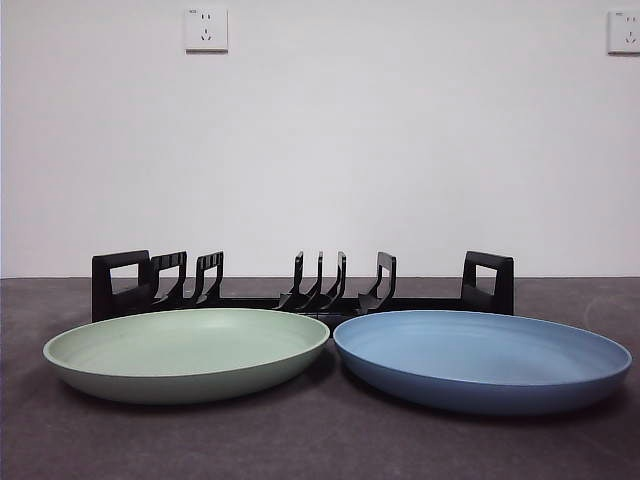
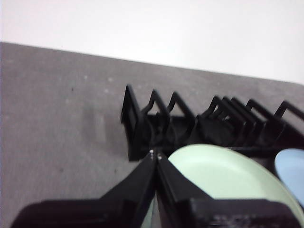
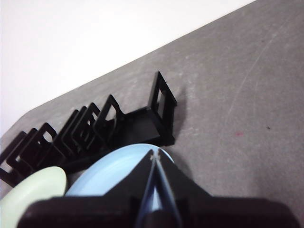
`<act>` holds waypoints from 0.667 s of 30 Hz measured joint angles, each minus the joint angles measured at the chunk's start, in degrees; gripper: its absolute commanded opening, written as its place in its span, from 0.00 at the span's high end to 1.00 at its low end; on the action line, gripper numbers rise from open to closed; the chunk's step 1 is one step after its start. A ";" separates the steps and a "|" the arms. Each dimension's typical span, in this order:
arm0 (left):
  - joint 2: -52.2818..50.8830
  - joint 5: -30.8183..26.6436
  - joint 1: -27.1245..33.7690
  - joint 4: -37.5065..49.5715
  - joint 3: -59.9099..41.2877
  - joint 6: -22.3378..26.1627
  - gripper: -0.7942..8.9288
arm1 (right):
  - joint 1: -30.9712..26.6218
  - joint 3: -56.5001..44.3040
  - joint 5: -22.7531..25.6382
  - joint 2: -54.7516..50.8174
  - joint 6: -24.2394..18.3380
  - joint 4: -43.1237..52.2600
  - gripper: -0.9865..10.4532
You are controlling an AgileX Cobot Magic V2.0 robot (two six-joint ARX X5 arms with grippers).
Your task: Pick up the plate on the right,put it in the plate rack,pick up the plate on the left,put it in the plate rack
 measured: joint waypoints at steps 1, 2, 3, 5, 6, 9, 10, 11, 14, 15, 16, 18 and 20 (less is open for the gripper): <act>1.16 0.02 0.00 0.00 1.20 -0.04 0.93 | 0.00 1.05 0.02 1.40 0.22 0.02 0.92; 2.36 0.02 0.00 0.00 2.25 -0.04 0.93 | 0.00 1.97 0.02 2.78 0.35 0.02 0.92; 3.96 0.02 0.00 0.00 3.52 -0.04 0.93 | 0.00 3.10 0.02 4.59 0.42 -0.02 0.92; 7.48 0.04 0.00 0.00 6.10 -0.04 0.93 | 0.00 5.70 0.00 8.74 0.55 -0.70 0.92; 9.16 0.17 0.00 0.00 7.28 -0.04 0.93 | 0.00 6.93 0.00 10.73 0.57 -1.09 0.92; 15.47 1.51 0.00 0.00 11.28 -0.04 0.93 | 0.00 11.52 -0.02 18.01 0.39 -2.84 0.92; 17.97 2.34 0.00 0.00 12.70 -0.04 0.93 | 0.00 13.29 -0.07 20.76 0.02 -3.56 0.92; 20.11 3.23 0.00 -0.09 13.94 -0.04 0.93 | 0.00 14.88 -0.13 23.12 -0.50 -4.33 0.92; 27.87 7.08 0.00 -1.33 18.56 -0.04 0.93 | 0.00 20.35 -0.15 31.58 -2.78 -7.26 0.92; 30.10 8.28 0.00 -1.92 19.89 -0.07 0.93 | 0.00 21.88 -0.15 34.03 -3.45 -8.13 0.92; 32.17 9.53 0.00 -2.27 21.16 -0.04 0.93 | 0.00 23.37 -0.15 36.33 -4.11 -9.05 0.92; 37.11 12.63 -0.02 -3.28 24.04 -0.04 0.93 | 0.00 26.71 -0.17 41.51 -5.73 -11.28 0.91; 42.71 16.57 -0.31 -4.07 27.19 -0.02 0.93 | 0.00 31.47 -1.33 48.02 -8.41 -15.06 0.91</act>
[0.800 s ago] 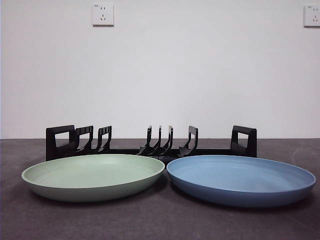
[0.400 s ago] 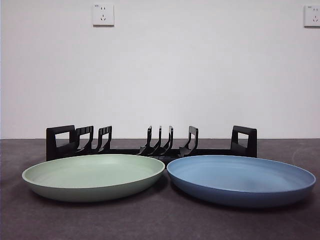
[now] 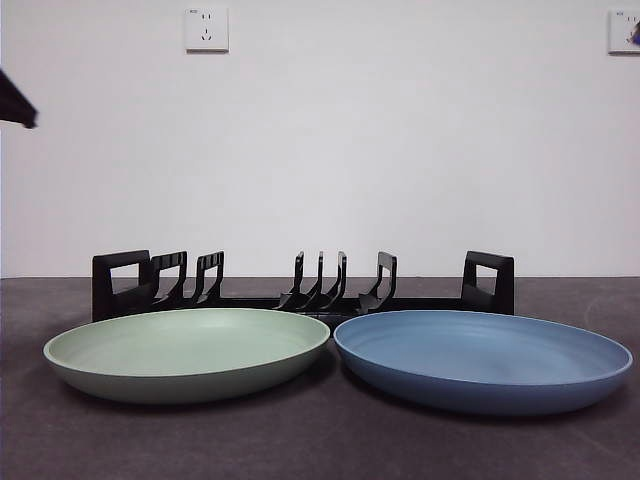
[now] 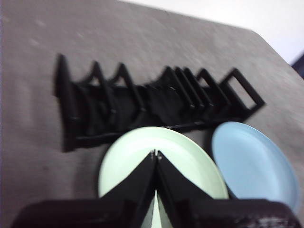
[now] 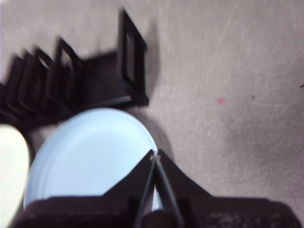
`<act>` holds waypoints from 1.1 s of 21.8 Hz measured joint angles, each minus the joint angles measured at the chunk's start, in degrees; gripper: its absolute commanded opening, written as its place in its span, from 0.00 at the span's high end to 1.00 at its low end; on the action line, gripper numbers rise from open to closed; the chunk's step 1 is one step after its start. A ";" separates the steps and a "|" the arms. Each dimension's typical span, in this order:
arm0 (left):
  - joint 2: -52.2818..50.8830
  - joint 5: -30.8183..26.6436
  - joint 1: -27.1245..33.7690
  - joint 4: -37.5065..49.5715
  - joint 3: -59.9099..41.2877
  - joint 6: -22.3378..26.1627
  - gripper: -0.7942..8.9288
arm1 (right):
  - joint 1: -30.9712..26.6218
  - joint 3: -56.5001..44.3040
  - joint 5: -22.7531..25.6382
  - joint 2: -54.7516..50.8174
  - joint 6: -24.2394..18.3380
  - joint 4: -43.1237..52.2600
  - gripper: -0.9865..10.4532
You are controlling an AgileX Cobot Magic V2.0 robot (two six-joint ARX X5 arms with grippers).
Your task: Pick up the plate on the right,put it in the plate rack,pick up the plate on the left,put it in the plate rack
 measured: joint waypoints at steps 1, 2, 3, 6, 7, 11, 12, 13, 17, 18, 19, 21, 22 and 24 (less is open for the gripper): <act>2.14 1.38 -0.44 -0.04 1.33 0.00 0.93 | -0.02 2.25 -1.84 2.89 -1.51 -1.81 0.91; 3.78 2.27 -1.01 -0.04 2.36 0.13 0.93 | -0.07 4.28 -4.13 5.57 -2.93 -3.37 0.91; 5.07 2.51 -1.66 -0.09 3.08 0.46 0.93 | -0.07 5.97 -6.49 7.96 -4.22 -4.66 0.91; 7.13 2.58 -4.20 -0.28 3.69 1.07 0.92 | -0.04 8.31 -10.88 13.07 -6.69 -6.64 0.89; 7.39 2.62 -5.05 -0.31 3.72 1.64 0.91 | -0.04 8.39 -11.02 14.10 -7.08 -7.08 0.81; 7.56 0.59 -7.89 -0.33 3.74 2.49 0.59 | -0.07 8.41 -10.64 15.93 -8.00 -7.28 0.67; 7.56 -0.44 -8.61 -0.33 3.74 2.51 0.59 | -0.07 8.41 -10.64 16.02 -8.02 -7.23 0.67; 7.56 -0.83 -9.18 -0.33 3.74 2.54 0.59 | -0.07 8.41 -10.64 16.17 -8.04 -7.13 0.67; 7.72 -2.86 -13.18 -0.48 5.35 2.58 0.59 | -0.07 8.55 -10.62 19.91 -8.48 -5.97 0.67; 7.72 -4.02 -14.67 -0.46 6.36 2.62 0.59 | -0.04 8.57 -10.62 21.66 -8.48 -5.73 0.67; 7.72 -4.98 -15.96 -0.48 7.17 2.80 0.59 | 0.07 8.57 -10.62 23.17 -8.48 -5.60 0.67; 7.72 -7.76 -18.91 -0.66 9.16 3.65 0.59 | 0.66 8.59 -10.60 26.64 -8.48 -4.50 0.67; 7.72 -9.29 -20.46 -0.79 10.32 4.37 0.59 | 1.22 8.59 -10.62 28.44 -8.48 -3.87 0.67; 7.85 -11.80 -22.95 -0.81 11.78 5.35 0.59 | 2.16 8.59 -10.60 31.15 -8.48 -2.97 0.74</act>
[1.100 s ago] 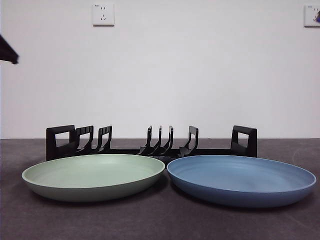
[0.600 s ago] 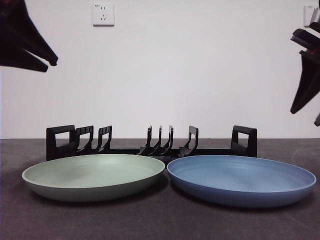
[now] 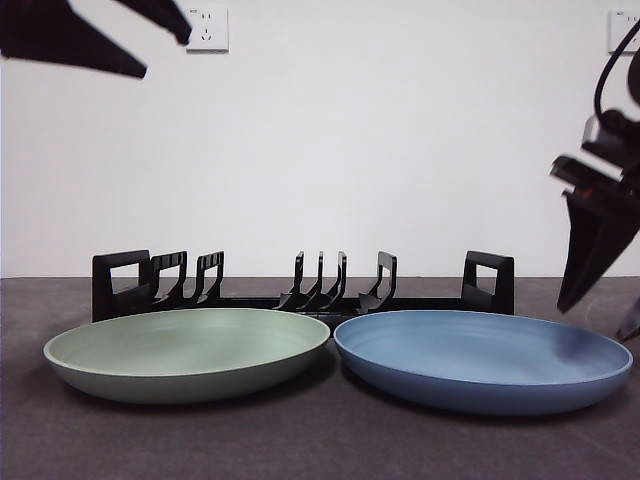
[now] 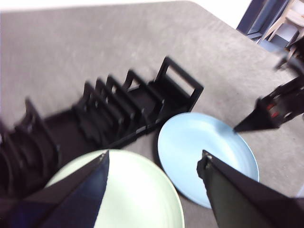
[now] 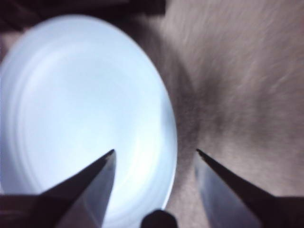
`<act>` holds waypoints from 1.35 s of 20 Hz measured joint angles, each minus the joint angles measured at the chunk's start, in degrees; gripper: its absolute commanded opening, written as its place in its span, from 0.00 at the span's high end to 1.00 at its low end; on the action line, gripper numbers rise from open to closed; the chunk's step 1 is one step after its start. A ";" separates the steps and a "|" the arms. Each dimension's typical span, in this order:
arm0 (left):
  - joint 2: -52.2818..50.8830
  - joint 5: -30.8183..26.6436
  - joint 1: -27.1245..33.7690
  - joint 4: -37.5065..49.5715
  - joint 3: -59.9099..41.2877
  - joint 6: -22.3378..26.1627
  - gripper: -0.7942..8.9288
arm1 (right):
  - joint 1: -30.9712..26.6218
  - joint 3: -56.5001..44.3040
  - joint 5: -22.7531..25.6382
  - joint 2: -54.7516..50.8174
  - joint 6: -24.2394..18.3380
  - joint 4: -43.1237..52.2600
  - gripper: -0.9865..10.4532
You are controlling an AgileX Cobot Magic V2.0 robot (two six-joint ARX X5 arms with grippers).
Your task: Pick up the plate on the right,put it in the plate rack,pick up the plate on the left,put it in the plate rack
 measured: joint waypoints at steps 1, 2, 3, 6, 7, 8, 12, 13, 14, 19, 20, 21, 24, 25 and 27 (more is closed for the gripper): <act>0.28 -0.63 -0.92 -0.20 0.55 0.44 0.59 | 0.26 0.02 0.00 1.01 -0.02 0.52 0.76; 0.68 -1.64 -1.88 -0.94 1.14 1.03 0.59 | 0.26 0.02 0.09 2.08 -0.07 0.68 0.76; 0.96 -2.54 -2.56 -1.27 1.38 1.38 0.59 | 0.35 0.02 0.83 2.86 -0.13 0.66 0.76; 1.49 -4.13 -4.52 -2.40 1.40 2.80 0.59 | 0.35 0.02 4.39 4.79 -0.15 0.68 0.76; 1.68 -4.55 -4.90 -2.64 1.40 2.93 0.59 | 0.24 0.07 4.35 4.94 -0.13 0.83 0.80; 1.84 -4.83 -5.29 -2.69 1.40 3.13 0.59 | 0.24 0.17 4.50 5.25 -0.15 0.98 0.87; 2.84 -5.07 -6.38 -2.89 1.40 4.20 0.59 | 0.37 0.37 3.98 5.55 -0.11 1.42 0.93; 3.17 -5.07 -6.60 -3.15 1.40 4.59 0.59 | 0.37 0.57 3.69 5.51 0.09 1.46 0.93; 3.63 -5.07 -7.06 -3.15 1.40 5.20 0.59 | 0.37 0.57 3.65 5.51 0.15 1.42 0.93; 5.60 -5.11 -12.87 -5.09 1.40 11.72 0.59 | 0.37 0.57 4.37 1.27 2.21 -0.70 0.93; 5.84 -5.18 -14.45 -5.25 1.40 13.27 0.59 | 0.37 0.59 4.39 -0.59 2.49 -1.27 0.93; 6.03 -6.05 -16.20 -5.35 1.40 14.86 0.59 | 0.35 0.98 4.42 -2.34 2.91 -2.54 0.93; 6.86 -11.54 -21.79 -6.27 1.40 20.65 0.59 | 0.57 4.31 4.44 -5.03 4.02 -7.50 0.93; 7.28 -14.29 -24.04 -6.82 1.40 23.71 0.59 | 1.05 6.16 4.44 -5.14 4.22 -9.73 0.93; 8.17 -20.28 -28.52 -8.35 1.40 30.62 0.59 | 2.58 8.79 4.46 -5.14 4.48 -12.02 0.93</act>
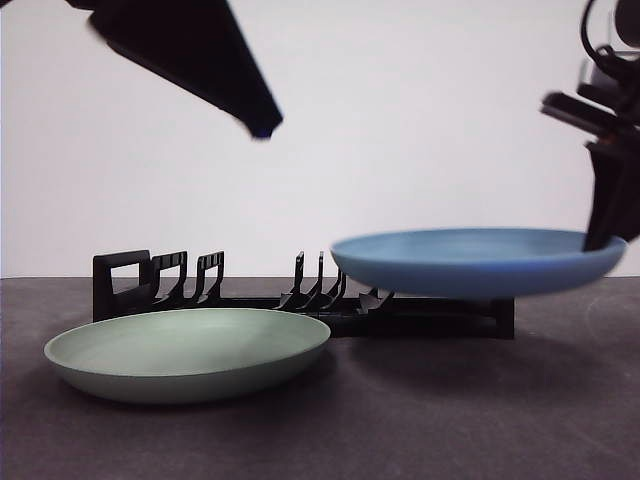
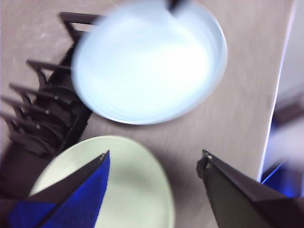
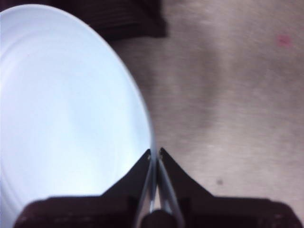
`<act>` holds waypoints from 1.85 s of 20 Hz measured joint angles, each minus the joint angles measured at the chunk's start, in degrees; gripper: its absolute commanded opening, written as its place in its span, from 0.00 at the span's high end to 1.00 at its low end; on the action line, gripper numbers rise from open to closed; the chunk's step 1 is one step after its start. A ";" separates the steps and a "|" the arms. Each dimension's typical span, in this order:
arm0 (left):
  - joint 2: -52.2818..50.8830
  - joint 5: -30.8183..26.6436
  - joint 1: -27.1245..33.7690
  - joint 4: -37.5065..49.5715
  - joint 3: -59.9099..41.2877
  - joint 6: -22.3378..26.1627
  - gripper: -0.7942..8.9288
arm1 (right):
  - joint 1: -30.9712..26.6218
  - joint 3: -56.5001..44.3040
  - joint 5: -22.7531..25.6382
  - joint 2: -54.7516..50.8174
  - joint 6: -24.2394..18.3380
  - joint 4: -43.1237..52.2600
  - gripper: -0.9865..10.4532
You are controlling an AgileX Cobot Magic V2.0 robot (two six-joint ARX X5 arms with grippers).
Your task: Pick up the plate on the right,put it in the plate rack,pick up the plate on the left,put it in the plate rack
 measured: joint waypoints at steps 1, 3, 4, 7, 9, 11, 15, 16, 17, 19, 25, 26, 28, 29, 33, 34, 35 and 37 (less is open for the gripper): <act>0.70 -3.41 -2.58 -0.35 0.02 4.17 0.59 | 1.16 1.14 0.02 0.00 0.11 -0.46 0.93; 1.84 -7.56 -6.14 -0.46 0.02 10.88 0.59 | 3.63 2.97 0.00 0.00 0.13 -1.55 0.93; 2.29 -8.39 -7.30 -0.48 0.00 13.55 0.59 | 4.94 3.80 -0.04 0.00 0.13 -2.45 0.93; 3.56 -8.61 -8.44 -0.55 0.02 17.81 0.59 | 7.69 5.35 -0.15 0.00 0.13 -3.89 0.93; 4.37 -8.79 -8.46 -0.55 0.02 18.84 0.59 | 8.68 5.86 -0.13 0.00 0.13 -5.88 0.93; 5.22 -8.76 -8.46 -0.57 0.04 19.23 0.59 | 9.31 5.92 -1.16 0.00 0.13 -7.30 0.93; 5.77 -6.32 -8.46 -0.59 0.09 20.13 0.60 | 9.68 6.03 -5.84 0.00 0.13 -7.41 0.93; 5.97 -6.19 -8.46 -0.63 0.09 20.26 0.60 | 9.79 6.08 -5.97 0.00 0.13 -7.54 0.93; 6.23 -6.10 -8.46 -0.66 0.09 20.50 0.61 | 10.01 6.12 -6.01 0.00 0.13 -7.61 0.93; 7.02 -5.90 -8.46 -0.70 0.09 20.68 0.75 | 10.01 6.14 -6.01 0.00 0.11 -7.76 0.93; 12.11 -5.60 -8.46 -0.83 0.26 21.66 0.93 | 10.05 6.14 -5.75 0.00 -0.76 -7.91 0.93; 12.59 -5.53 -8.63 -0.76 0.26 22.18 0.93 | 10.05 6.14 -5.68 0.02 -1.03 -8.02 0.93; 12.76 -5.49 -8.68 -0.66 0.28 23.06 0.93 | 10.05 6.14 -5.66 0.04 -1.40 -7.98 0.92; 12.76 -5.49 -8.68 -0.63 0.31 23.28 0.93 | 10.05 6.14 -5.60 0.04 -1.46 -7.96 0.90; 12.79 -5.60 -8.68 -0.26 0.31 23.32 0.93 | 10.05 7.96 -6.19 0.04 -2.25 -7.65 0.65; 12.90 -7.08 -8.66 -1.09 0.28 22.27 0.93 | 9.94 8.98 -6.16 -0.07 -2.60 -7.48 0.55; 13.03 -7.91 -8.48 -1.01 0.28 21.86 0.93 | 9.66 9.55 -6.16 -0.39 -2.78 -6.88 0.52; 13.03 -8.76 -8.39 -0.22 0.28 20.24 0.93 | 9.09 9.77 -6.05 -2.34 -2.91 -3.48 0.52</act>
